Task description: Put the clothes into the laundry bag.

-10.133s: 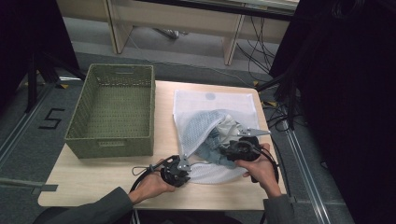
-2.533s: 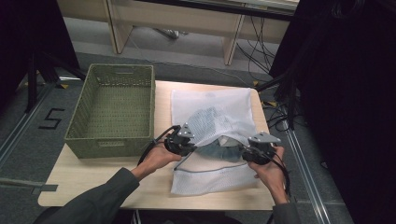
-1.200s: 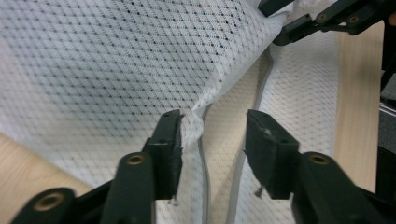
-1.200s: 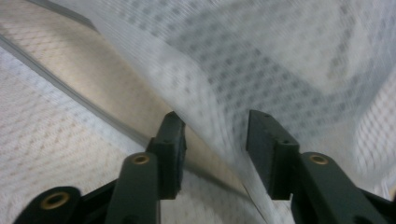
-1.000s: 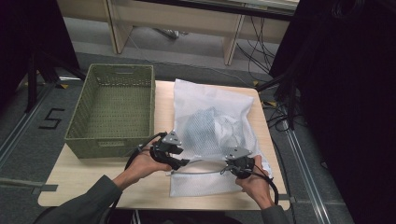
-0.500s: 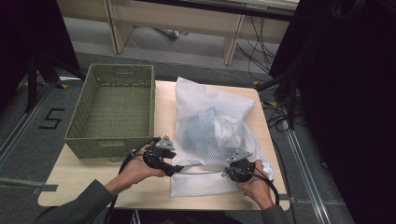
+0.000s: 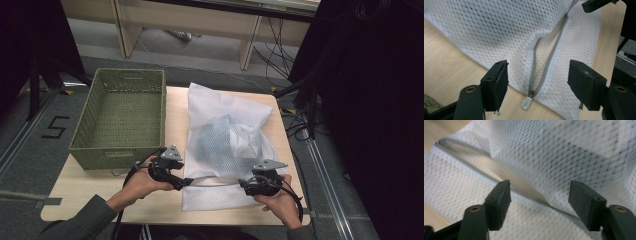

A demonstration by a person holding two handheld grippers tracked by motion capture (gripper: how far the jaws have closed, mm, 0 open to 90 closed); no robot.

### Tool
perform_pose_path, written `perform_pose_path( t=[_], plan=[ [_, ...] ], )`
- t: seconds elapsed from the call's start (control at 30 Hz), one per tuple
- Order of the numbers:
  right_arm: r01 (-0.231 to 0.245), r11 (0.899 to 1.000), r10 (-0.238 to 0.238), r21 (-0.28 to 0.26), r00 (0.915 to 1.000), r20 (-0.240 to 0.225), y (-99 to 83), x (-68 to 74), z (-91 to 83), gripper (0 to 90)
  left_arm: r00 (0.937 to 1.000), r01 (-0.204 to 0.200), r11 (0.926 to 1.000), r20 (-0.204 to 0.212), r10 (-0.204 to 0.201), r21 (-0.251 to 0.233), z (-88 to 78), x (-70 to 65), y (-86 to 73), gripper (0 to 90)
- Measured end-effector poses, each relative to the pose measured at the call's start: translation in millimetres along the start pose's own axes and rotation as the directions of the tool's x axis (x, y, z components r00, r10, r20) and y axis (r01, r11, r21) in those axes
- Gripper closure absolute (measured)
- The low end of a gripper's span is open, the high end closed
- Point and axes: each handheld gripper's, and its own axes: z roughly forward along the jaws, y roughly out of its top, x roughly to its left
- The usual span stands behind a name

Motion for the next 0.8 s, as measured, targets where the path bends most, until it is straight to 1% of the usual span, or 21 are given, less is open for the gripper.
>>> perform_pose_path(
  t=[0.07,0.13,0.17,0.2,0.23,0.27,0.3,0.33,0.4,0.43,0.47,0.5,0.53,0.57,0.6,0.63,0.67,0.7,0.73,0.77,0.8],
  plan=[
    [-0.047,0.999,0.047,-0.002,0.9989,-0.005,0.1,-1.9,-1.7,32.1,0.9999,-0.011,0.9999,0.004,0.011,-0.003,-1.6,0.6,-0.1,31.6],
    [-0.097,0.995,0.097,-0.014,0.9951,-0.017,0.3,-3.8,-3.5,30.4,1.0000,-0.007,0.9999,0.007,0.007,-0.011,-2.7,1.0,-0.3,31.3],
    [-0.096,0.995,0.095,-0.029,0.9953,-0.016,-0.1,-6.0,-3.5,29.8,1.0000,0.001,0.9999,0.002,-0.001,-0.011,-3.7,0.5,-0.4,31.1],
    [-0.129,0.991,0.128,-0.027,0.9915,-0.021,0.9,-6.0,-5.9,29.3,0.9999,0.009,0.9999,0.008,-0.009,-0.014,-4.1,0.8,-0.6,30.9],
    [-0.151,0.987,0.150,-0.049,0.9883,-0.025,1.2,-6.4,-6.7,28.9,1.0000,0.004,0.9998,0.008,-0.003,-0.020,-4.9,1.1,-0.6,30.8],
    [-0.117,0.989,0.116,-0.088,0.9931,-0.020,0.5,-11.3,-5.9,28.3,1.0000,0.001,0.9998,0.007,-0.001,-0.021,-5.8,1.3,-0.7,30.7],
    [-0.125,0.987,0.123,-0.101,0.9921,-0.024,0.6,-12.9,-7.2,27.7,0.9999,0.000,0.9997,0.011,0.001,-0.022,-6.3,2.0,-1.0,30.6],
    [-0.154,0.984,0.152,-0.094,0.9880,-0.026,1.5,-12.0,-10.7,27.1,0.9998,0.015,0.9996,0.010,-0.015,-0.023,-6.8,1.6,-1.5,30.4],
    [-0.194,0.977,0.191,-0.092,0.9808,-0.037,0.5,-10.0,-12.0,26.5,0.9999,0.006,0.9997,0.012,-0.006,-0.024,-7.5,2.2,-1.9,30.1],
    [-0.207,0.975,0.204,-0.085,0.9782,-0.041,-0.4,-9.1,-11.5,25.8,0.9999,0.014,0.9996,0.004,-0.014,-0.024,-7.7,1.1,-2.3,30.1],
    [-0.181,0.979,0.179,-0.095,0.9836,-0.021,-1.1,-10.8,-11.5,24.7,0.9998,0.021,0.9995,0.005,-0.021,-0.022,-7.7,0.4,-2.9,30.0],
    [-0.174,0.980,0.172,-0.099,0.9848,-0.022,-1.3,-11.7,-11.1,24.3,0.9999,0.007,0.9997,0.008,-0.007,-0.024,-7.9,0.6,-3.2,29.9],
    [-0.170,0.980,0.169,-0.101,0.9854,-0.020,-1.3,-11.9,-11.4,24.1,0.9999,0.013,0.9997,0.009,-0.013,-0.023,-8.0,-0.3,-4.0,29.8],
    [-0.218,0.972,0.217,-0.088,0.9758,-0.025,-0.2,-7.5,-12.9,23.6,0.9998,0.013,0.9996,0.016,-0.012,-0.026,-8.0,-0.5,-4.8,29.8],
    [-0.166,0.980,0.167,-0.111,0.9860,-0.006,0.2,-10.4,-13.3,23.1,0.9998,0.008,0.9997,0.016,-0.007,-0.022,-8.6,-0.5,-5.6,29.7],
    [-0.197,0.975,0.194,-0.105,0.9804,-0.033,0.6,-8.4,-13.8,22.6,0.9999,0.009,0.9997,0.014,-0.008,-0.023,-9.0,-1.1,-6.5,29.3],
    [-0.190,0.975,0.188,-0.115,0.9818,-0.023,0.7,-7.7,-14.4,22.6,0.9998,0.017,0.9997,0.011,-0.017,-0.019,-9.7,-1.8,-7.4,28.6],
    [-0.221,0.970,0.219,-0.106,0.9753,-0.031,1.0,-3.6,-16.5,22.6,0.9998,0.016,0.9997,0.014,-0.016,-0.019,-10.2,-1.8,-8.3,28.6],
    [-0.175,0.978,0.173,-0.116,0.9846,-0.028,0.7,-5.3,-17.0,22.6,0.9997,0.020,0.9996,0.010,-0.020,-0.019,-11.2,-3.0,-9.2,28.3],
    [-0.183,0.975,0.180,-0.122,0.9830,-0.036,0.4,-2.6,-17.7,22.6,0.9997,0.017,0.9996,0.016,-0.016,-0.023,-11.6,-3.2,-10.2,27.8],
    [-0.189,0.976,0.185,-0.110,0.9817,-0.043,-0.2,0.3,-19.6,22.6,0.9999,0.002,0.9998,0.016,-0.002,-0.018,-12.9,-3.2,-10.9,27.4]
  ],
)
